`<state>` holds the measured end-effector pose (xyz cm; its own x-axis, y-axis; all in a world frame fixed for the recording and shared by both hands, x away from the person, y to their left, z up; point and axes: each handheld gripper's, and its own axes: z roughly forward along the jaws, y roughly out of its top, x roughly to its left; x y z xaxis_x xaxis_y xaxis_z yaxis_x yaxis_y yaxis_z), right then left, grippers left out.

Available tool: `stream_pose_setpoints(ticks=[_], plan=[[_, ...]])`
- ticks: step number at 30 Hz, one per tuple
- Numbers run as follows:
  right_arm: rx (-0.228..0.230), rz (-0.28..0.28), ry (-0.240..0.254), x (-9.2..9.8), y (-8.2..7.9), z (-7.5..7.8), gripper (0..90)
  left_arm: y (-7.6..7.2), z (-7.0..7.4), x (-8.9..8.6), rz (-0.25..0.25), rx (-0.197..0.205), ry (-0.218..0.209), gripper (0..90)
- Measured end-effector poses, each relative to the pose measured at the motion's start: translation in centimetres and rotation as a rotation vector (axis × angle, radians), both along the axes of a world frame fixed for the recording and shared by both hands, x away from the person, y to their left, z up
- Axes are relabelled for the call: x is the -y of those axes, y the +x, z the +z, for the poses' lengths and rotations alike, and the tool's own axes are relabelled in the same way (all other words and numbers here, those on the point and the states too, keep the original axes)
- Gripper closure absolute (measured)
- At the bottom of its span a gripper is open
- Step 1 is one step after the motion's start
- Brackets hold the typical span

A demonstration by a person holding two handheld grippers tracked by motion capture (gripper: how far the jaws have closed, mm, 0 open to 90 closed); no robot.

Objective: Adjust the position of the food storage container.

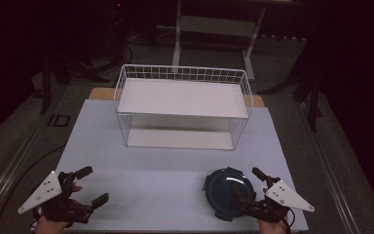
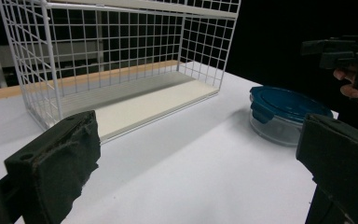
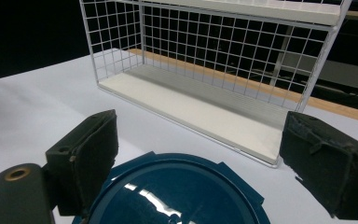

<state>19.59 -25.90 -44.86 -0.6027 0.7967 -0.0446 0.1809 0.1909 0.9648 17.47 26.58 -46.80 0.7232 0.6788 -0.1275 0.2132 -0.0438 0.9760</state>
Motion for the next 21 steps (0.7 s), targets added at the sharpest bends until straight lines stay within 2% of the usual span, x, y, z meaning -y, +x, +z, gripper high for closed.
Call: stream_pose_setpoints(ticks=[9,12,15,18,19,21], plan=[[0.015,0.006,0.025,0.0,-0.7,0.8,11.3,0.0,0.2,0.2,-0.004,0.017,-0.007,0.0],[0.010,0.030,0.032,0.0,-0.8,1.4,11.3,0.1,0.3,0.3,-0.005,0.025,-0.011,0.0],[-0.032,0.048,0.027,-0.1,-0.5,2.1,11.3,0.2,0.4,0.3,-0.008,0.026,-0.014,0.0],[-0.058,0.067,-0.003,-0.1,-0.2,2.6,11.3,0.2,0.5,0.4,-0.014,0.033,-0.013,0.0],[-0.071,0.088,0.000,0.0,-0.1,2.8,11.4,0.2,0.5,0.4,-0.016,0.034,-0.009,0.0],[-0.088,0.086,0.001,0.3,0.0,3.0,14.2,0.3,0.5,0.5,-0.023,0.032,-0.010,0.0]])
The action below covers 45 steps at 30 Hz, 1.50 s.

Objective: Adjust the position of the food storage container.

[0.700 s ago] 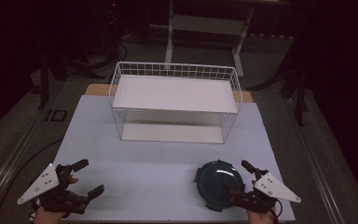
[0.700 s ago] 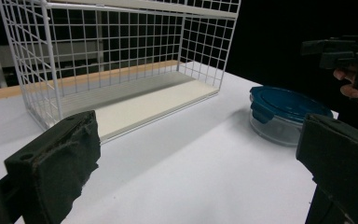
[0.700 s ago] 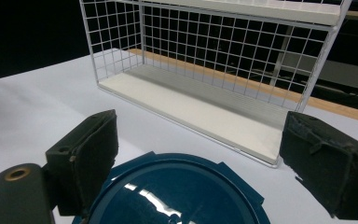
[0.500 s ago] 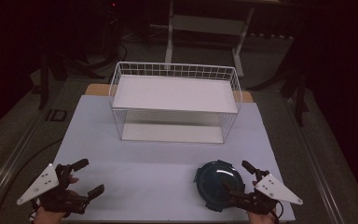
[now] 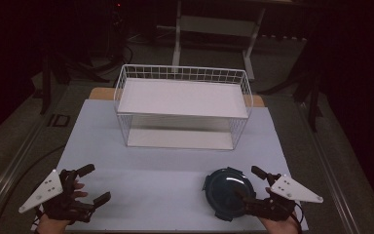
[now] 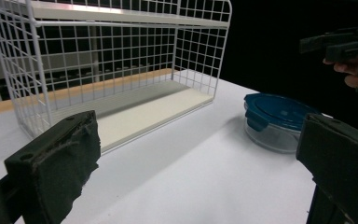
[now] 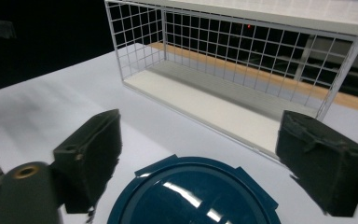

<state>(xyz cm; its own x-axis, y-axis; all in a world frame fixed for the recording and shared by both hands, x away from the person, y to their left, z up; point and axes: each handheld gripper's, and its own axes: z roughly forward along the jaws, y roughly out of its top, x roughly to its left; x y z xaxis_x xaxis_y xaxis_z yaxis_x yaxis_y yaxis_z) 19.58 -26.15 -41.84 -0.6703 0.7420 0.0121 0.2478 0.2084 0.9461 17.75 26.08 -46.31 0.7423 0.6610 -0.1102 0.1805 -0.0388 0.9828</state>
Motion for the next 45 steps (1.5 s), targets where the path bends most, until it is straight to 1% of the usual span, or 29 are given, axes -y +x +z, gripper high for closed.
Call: stream_pose_setpoints(ticks=[2,4,6,8,9,10,11,12,13,14,15,16,17,18,19,20,22,23,24,25,26,28,31,34,35,36,39,40,45], plan=[[-0.022,0.016,0.011,0.4,0.0,0.1,14.4,0.1,0.0,0.1,-0.003,-0.004,-0.002,0.0],[-0.041,0.027,0.004,0.9,0.1,0.2,19.2,0.1,0.0,0.1,-0.005,-0.004,-0.002,0.0],[-0.048,0.014,-0.002,1.3,-0.2,0.0,21.9,0.1,0.0,0.2,-0.009,-0.003,-0.003,0.0],[-0.075,0.041,-0.006,2.0,-0.3,-0.3,30.1,0.1,-0.1,0.2,-0.016,-0.003,-0.002,0.0],[-0.082,0.035,-0.028,2.4,-0.5,-0.5,35.9,0.1,-0.1,0.2,-0.019,-0.006,-0.001,0.0],[-0.082,0.035,-0.028,2.4,-0.5,-0.5,35.9,0.1,-0.1,0.2,-0.019,-0.006,-0.001,0.0],[-0.102,0.036,-0.044,2.9,-0.7,-0.9,43.0,0.1,-0.1,0.3,-0.020,-0.006,-0.003,0.0],[-0.127,0.034,-0.064,3.4,-1.0,-1.5,53.6,0.1,-0.1,0.3,-0.022,-0.007,-0.003,0.0],[-0.136,0.033,-0.077,3.7,-1.1,-1.8,56.0,0.1,-0.1,0.3,-0.024,-0.007,0.001,0.0],[-0.136,0.033,-0.077,3.7,-1.1,-1.8,56.0,0.1,-0.1,0.3,-0.024,-0.007,0.001,0.0],[-0.140,0.023,-0.089,3.9,-1.3,-2.1,60.3,0.1,-0.1,0.3,-0.026,-0.007,0.002,0.0],[-0.166,0.020,-0.103,4.3,-1.5,-2.8,66.6,0.2,-0.2,0.4,-0.028,-0.008,0.001,0.0],[-0.166,0.020,-0.103,4.3,-1.5,-2.8,66.6,0.2,-0.2,0.4,-0.028,-0.008,0.001,0.0],[-0.186,0.020,-0.117,4.7,-1.7,-3.4,72.8,0.2,-0.2,0.4,-0.028,-0.009,0.002,0.0],[-0.186,0.020,-0.117,4.7,-1.7,-3.4,72.8,0.2,-0.2,0.4,-0.028,-0.009,0.002,0.0],[-0.203,0.018,-0.139,5.1,-1.9,-4.0,78.8,0.2,-0.2,0.4,-0.029,-0.010,0.003,0.0],[-0.227,0.023,-0.149,5.4,-2.0,-4.6,82.0,0.2,-0.2,0.4,-0.028,-0.010,0.003,0.0],[-0.227,0.023,-0.149,5.4,-2.0,-4.6,82.0,0.2,-0.2,0.4,-0.028,-0.010,0.003,0.0],[-0.245,0.028,-0.157,5.8,-2.1,-5.0,86.6,0.2,-0.2,0.5,-0.028,-0.010,0.003,0.0],[-0.245,0.028,-0.157,5.8,-2.1,-5.0,86.6,0.2,-0.2,0.5,-0.028,-0.010,0.003,0.0],[-0.254,0.025,-0.174,6.2,-2.3,-5.4,89.4,0.2,-0.2,0.5,-0.029,-0.010,0.003,0.0],[-0.265,0.015,-0.187,6.6,-2.2,-5.8,89.7,0.3,-0.2,0.5,-0.031,-0.010,0.005,0.0],[-0.280,0.007,-0.188,6.9,-2.1,-6.2,89.8,0.3,-0.2,0.5,-0.032,-0.010,0.005,0.0],[-0.301,0.025,-0.185,7.1,-2.1,-6.8,89.9,0.3,-0.3,0.5,-0.033,-0.013,0.008,0.0],[-0.301,0.025,-0.185,7.1,-2.1,-6.8,89.9,0.3,-0.3,0.5,-0.033,-0.013,0.008,0.0],[-0.312,0.051,-0.177,6.9,-2.2,-7.0,89.9,0.3,-0.3,0.5,-0.032,-0.013,0.012,0.0],[-0.315,0.060,-0.185,6.7,-2.3,-7.1,90.0,0.3,-0.3,0.6,-0.034,-0.014,0.013,0.0],[-0.319,0.072,-0.173,6.7,-2.4,-7.1,90.0,0.3,-0.3,0.6,-0.034,-0.012,0.016,0.0],[-0.325,0.073,-0.170,6.7,-2.6,-7.2,90.0,0.4,-0.3,0.6,-0.035,-0.014,0.016,0.0]])
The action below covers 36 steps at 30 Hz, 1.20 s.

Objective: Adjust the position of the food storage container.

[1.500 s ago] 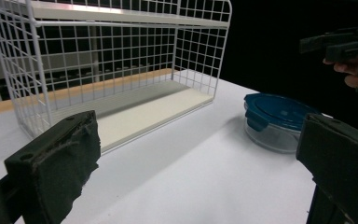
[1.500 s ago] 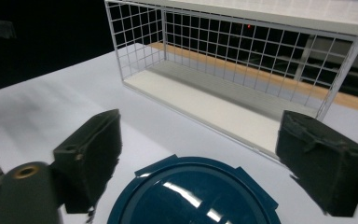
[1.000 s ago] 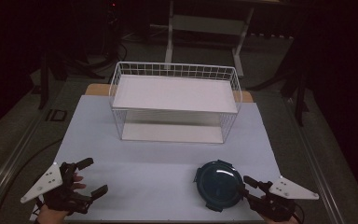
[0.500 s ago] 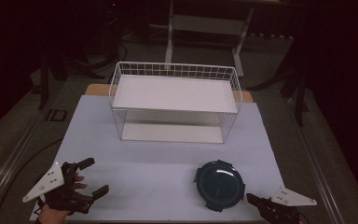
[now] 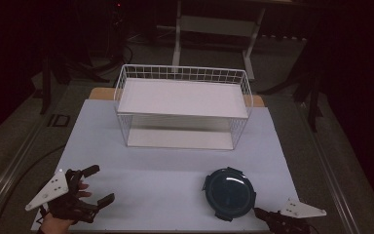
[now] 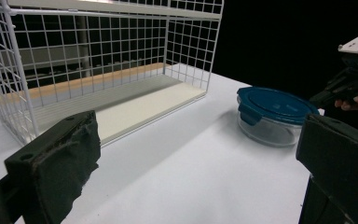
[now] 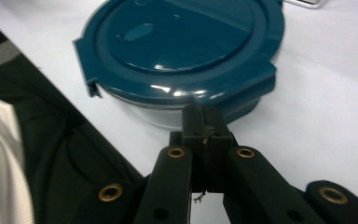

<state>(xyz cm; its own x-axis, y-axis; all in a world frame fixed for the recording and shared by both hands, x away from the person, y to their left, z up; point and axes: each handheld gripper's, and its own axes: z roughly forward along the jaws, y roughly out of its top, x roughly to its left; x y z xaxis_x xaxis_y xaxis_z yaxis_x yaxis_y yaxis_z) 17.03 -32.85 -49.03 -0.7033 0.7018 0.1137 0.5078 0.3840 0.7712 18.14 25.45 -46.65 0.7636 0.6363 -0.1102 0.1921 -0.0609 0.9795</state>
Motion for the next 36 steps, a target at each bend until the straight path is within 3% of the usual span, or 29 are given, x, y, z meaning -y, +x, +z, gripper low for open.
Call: stream_pose_setpoints(ticks=[3,13,26,30,36], plan=[[0.001,0.023,0.006,-0.3,-0.3,0.0,90.0,0.1,-0.1,0.0,-0.001,-0.002,0.003,0.0],[-0.011,0.019,-0.017,-0.7,0.3,-0.5,90.0,0.1,0.0,-0.1,-0.001,-0.003,-0.002,0.0],[0.010,-0.004,-0.030,-0.6,3.1,-0.5,90.0,0.1,-0.1,0.1,-0.004,-0.004,0.005,0.0],[0.000,0.000,-0.017,-0.3,3.4,-0.5,90.0,0.1,-0.1,0.0,-0.003,-0.003,0.002,0.0],[0.015,-0.021,-0.034,0.4,3.6,-0.1,90.0,0.1,-0.1,0.0,-0.003,-0.002,0.003,0.0]])
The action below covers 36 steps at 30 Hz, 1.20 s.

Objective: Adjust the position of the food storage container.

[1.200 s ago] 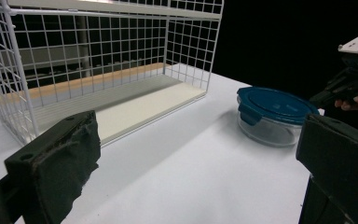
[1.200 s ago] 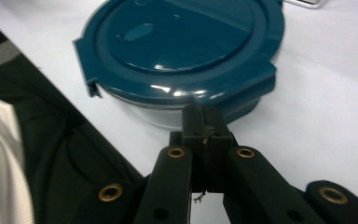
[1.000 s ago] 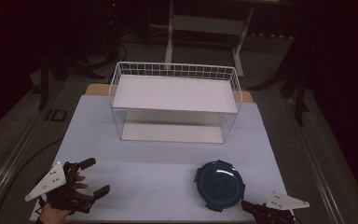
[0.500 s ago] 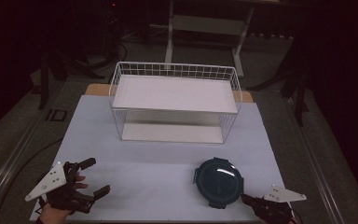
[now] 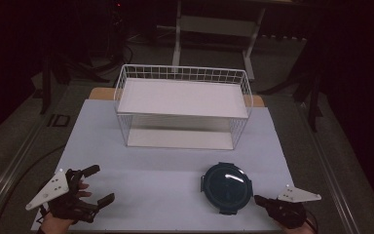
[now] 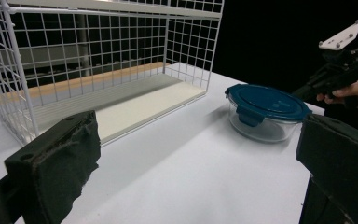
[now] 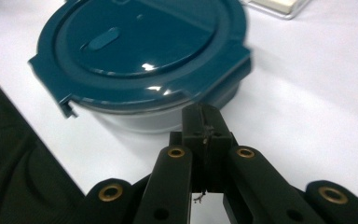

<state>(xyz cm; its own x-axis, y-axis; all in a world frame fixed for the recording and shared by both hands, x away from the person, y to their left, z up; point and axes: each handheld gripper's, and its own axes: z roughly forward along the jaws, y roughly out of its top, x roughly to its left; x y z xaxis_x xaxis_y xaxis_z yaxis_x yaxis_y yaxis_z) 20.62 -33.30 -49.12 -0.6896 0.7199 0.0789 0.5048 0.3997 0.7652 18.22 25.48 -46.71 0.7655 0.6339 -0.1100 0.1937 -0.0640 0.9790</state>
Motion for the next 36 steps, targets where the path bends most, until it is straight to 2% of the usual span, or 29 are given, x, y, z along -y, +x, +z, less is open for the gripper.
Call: stream_pose_setpoints(ticks=[4,10,14,21,29,36], plan=[[0.012,-0.025,0.014,0.4,1.0,0.2,90.0,0.0,0.0,0.1,-0.002,0.000,0.000,0.0],[0.004,-0.010,0.008,-0.2,1.7,0.0,90.0,0.0,0.0,0.0,-0.002,-0.002,-0.001,0.0],[0.024,-0.013,0.005,-0.5,1.9,0.2,90.0,0.1,-0.1,0.2,-0.006,-0.008,-0.004,0.0],[0.005,-0.004,0.052,-1.2,2.3,0.1,90.0,0.1,-0.1,0.4,-0.015,-0.011,0.005,0.0],[-0.003,0.025,0.068,-2.6,2.8,-0.1,90.0,0.2,-0.1,0.5,-0.019,-0.012,0.008,0.0],[-0.003,0.073,0.066,-4.6,3.5,-0.1,90.0,0.2,-0.1,0.4,-0.019,-0.011,0.007,0.0]])
